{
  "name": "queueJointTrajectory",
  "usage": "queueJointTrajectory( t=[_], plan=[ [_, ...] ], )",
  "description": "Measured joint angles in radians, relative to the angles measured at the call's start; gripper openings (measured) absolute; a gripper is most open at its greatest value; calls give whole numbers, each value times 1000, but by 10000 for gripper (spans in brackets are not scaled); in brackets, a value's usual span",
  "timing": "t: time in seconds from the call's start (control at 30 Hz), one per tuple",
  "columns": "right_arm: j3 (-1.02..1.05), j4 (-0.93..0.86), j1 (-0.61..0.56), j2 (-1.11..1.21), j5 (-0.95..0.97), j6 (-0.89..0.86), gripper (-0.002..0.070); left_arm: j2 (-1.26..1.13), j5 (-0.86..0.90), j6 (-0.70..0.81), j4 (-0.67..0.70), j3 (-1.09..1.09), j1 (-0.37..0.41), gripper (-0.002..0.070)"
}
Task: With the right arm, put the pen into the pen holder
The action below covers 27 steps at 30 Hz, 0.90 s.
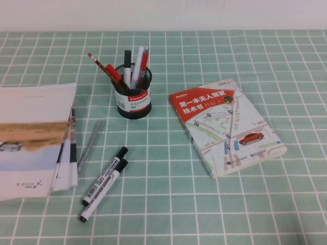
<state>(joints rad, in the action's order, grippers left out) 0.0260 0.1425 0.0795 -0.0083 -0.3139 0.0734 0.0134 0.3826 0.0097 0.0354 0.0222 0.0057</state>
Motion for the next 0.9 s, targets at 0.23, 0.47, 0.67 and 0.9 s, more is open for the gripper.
queueJointTrajectory(
  t=[0.23,0.47,0.67,0.9],
  plan=[
    [0,0,0,0,3,0,-20,0,0,0,0,0,0,-4],
    [0,0,0,0,4,0,-20,0,0,0,0,0,0,-4],
    [0,20,0,0,8,0,-20,0,0,0,0,0,0,-4],
    [0,279,0,0,109,0,-20,0,0,0,0,0,0,-4]
  ],
)
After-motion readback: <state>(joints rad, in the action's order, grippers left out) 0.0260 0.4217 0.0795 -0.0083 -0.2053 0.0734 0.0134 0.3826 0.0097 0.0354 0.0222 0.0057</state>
